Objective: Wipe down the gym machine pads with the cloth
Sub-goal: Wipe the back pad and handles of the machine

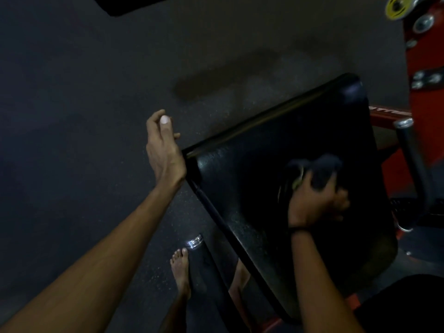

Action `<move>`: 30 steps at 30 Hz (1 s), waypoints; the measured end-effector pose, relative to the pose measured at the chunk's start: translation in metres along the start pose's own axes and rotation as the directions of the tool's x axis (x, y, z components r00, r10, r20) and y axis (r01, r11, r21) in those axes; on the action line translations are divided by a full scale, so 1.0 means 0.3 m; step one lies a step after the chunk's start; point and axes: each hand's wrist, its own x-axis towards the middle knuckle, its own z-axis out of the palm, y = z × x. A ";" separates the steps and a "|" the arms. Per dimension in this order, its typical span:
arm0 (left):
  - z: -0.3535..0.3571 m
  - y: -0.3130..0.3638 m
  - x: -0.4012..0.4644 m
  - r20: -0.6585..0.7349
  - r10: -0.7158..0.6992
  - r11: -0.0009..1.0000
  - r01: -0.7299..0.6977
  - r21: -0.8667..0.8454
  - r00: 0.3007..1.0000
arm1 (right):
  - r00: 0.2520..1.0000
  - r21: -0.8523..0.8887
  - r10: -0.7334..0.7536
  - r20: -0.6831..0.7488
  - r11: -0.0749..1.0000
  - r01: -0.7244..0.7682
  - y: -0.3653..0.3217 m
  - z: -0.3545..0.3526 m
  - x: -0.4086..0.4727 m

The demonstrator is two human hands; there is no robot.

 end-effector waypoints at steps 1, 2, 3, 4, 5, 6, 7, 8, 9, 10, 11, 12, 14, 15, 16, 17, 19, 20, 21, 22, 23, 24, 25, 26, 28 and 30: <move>0.003 -0.013 -0.004 -0.007 0.016 1.000 -0.015 0.020 1.000 | 1.000 -0.032 -0.004 -0.022 0.999 0.003 -0.119 0.042 0.043; 0.012 -0.031 -0.019 -0.010 0.032 0.998 -0.032 0.046 0.999 | 0.995 -0.115 -0.095 0.003 0.989 0.095 -0.217 0.073 0.047; 0.020 -0.043 -0.029 -0.018 0.050 0.996 -0.049 0.070 0.999 | 0.961 -0.162 -0.271 0.048 0.948 0.275 -0.301 0.096 0.004; 0.031 -0.047 -0.038 -0.029 0.074 0.993 -0.071 0.098 0.997 | 0.872 -0.125 -0.475 0.120 0.864 0.488 -0.355 0.096 -0.072; 0.055 -0.039 -0.045 -0.038 0.097 0.988 -0.092 0.127 0.995 | 0.748 -0.051 -0.637 0.188 0.754 0.655 -0.365 0.077 -0.161; 0.073 -0.027 -0.046 -0.044 0.122 0.982 -0.114 0.154 0.992 | 0.635 0.036 -0.729 0.256 0.664 0.747 -0.317 0.049 -0.260; 0.099 -0.007 -0.040 -0.045 0.152 0.974 -0.142 0.176 0.987 | 0.577 0.103 -0.757 0.306 0.629 0.771 -0.244 0.005 -0.332; 0.122 0.007 -0.033 -0.037 0.186 0.962 -0.174 0.211 0.982 | 0.567 0.135 -0.752 0.336 0.634 0.761 -0.141 -0.049 -0.370; 0.144 0.015 -0.027 -0.017 0.226 0.943 -0.215 0.255 0.974 | 0.588 0.122 -0.725 0.359 0.661 0.740 -0.022 -0.101 -0.374; 0.169 0.020 -0.024 0.020 0.256 0.920 -0.250 0.303 0.966 | 0.639 0.069 -0.664 0.389 0.713 0.698 0.091 -0.146 -0.340; 0.192 0.014 -0.030 0.068 0.274 0.889 -0.279 0.364 0.959 | 0.732 -0.017 -0.553 0.397 0.793 0.608 0.183 -0.174 -0.281; 0.214 -0.004 -0.040 0.126 0.277 0.843 -0.304 0.443 0.953 | 0.848 -0.105 -0.394 0.354 0.885 0.454 0.241 -0.173 -0.199; 0.239 -0.044 -0.080 0.263 0.251 0.707 -0.361 0.608 0.932 | 0.983 -0.180 -0.091 0.160 0.976 0.119 0.271 -0.133 -0.008; 0.263 -0.059 -0.083 0.313 0.260 0.636 -0.406 0.656 0.913 | 0.999 -0.171 0.018 0.046 0.985 -0.010 0.228 -0.087 0.114; 0.271 -0.069 -0.083 0.333 0.277 0.589 -0.433 0.682 0.901 | 0.996 -0.148 0.090 -0.021 0.985 -0.092 0.152 -0.051 0.229; 0.269 -0.072 -0.081 0.331 0.279 0.567 -0.433 0.701 0.901 | 0.990 -0.131 0.133 -0.053 0.982 -0.139 0.061 -0.008 0.332; 0.272 -0.069 -0.072 0.331 0.273 0.549 -0.429 0.717 0.903 | 0.993 -0.128 0.115 -0.020 0.985 -0.117 -0.141 0.078 0.465; 0.271 -0.067 -0.068 0.336 0.275 0.540 -0.434 0.721 0.901 | 1.000 -0.146 0.000 0.014 0.989 0.002 -0.231 0.113 0.467; 0.275 -0.064 -0.071 0.336 0.275 0.530 -0.433 0.729 0.901 | 0.982 -0.172 -0.174 0.069 0.968 0.184 -0.301 0.133 0.431; 0.278 -0.064 -0.071 0.335 0.271 0.526 -0.431 0.733 0.902 | 0.926 -0.163 -0.359 0.119 0.913 0.375 -0.342 0.140 0.367; 0.278 -0.065 -0.071 0.331 0.262 0.529 -0.422 0.737 0.907 | 0.846 -0.120 -0.507 0.162 0.841 0.527 -0.340 0.129 0.276; 0.275 -0.065 -0.076 0.327 0.254 0.532 -0.414 0.739 0.910 | 0.762 -0.050 -0.610 0.215 0.773 0.633 -0.296 0.097 0.175; 0.277 -0.061 -0.075 0.332 0.250 0.529 -0.415 0.740 0.910 | 0.688 0.011 -0.675 0.266 0.716 0.698 -0.229 0.052 0.085; 0.276 -0.061 -0.072 0.337 0.244 0.524 -0.416 0.744 0.909 | 0.635 0.069 -0.701 0.326 0.687 0.723 -0.140 -0.006 0.004; 0.276 -0.055 -0.065 0.357 0.215 0.512 -0.416 0.752 0.909 | 0.608 0.094 -0.679 0.412 0.695 0.712 0.091 -0.102 -0.078; 0.273 -0.057 -0.066 0.390 0.206 0.499 -0.439 0.747 0.898 | 0.751 -0.003 -0.537 0.383 0.813 0.583 0.267 -0.152 -0.045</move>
